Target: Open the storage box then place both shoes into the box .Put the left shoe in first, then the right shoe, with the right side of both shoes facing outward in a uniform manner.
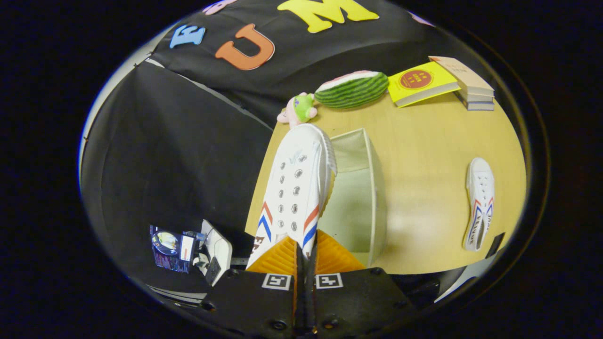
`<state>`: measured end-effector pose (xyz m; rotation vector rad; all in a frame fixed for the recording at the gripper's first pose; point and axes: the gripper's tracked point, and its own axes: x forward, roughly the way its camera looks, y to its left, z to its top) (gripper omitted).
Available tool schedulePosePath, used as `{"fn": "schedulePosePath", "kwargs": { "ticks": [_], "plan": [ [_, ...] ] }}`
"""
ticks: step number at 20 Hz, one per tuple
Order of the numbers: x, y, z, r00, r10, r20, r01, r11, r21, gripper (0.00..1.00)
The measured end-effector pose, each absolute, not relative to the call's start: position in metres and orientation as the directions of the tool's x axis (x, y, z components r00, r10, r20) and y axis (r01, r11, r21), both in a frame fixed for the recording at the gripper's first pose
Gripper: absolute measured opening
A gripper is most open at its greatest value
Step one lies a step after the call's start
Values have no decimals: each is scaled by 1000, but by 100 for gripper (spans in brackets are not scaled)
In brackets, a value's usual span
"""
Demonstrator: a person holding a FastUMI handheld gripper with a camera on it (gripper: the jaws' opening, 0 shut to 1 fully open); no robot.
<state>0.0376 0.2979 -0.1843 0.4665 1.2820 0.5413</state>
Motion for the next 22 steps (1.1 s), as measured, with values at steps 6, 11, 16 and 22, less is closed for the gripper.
{"fn": "schedulePosePath", "kwargs": {
  "ticks": [6,11,16,22],
  "plan": [
    [37,337,-242,111,592,-799,-54,806,590,6],
    [38,358,-267,59,584,-810,-19,812,584,8],
    [39,364,-262,79,628,-775,-36,778,627,42],
    [41,361,-241,143,621,-770,-137,783,606,93]
  ]
}}
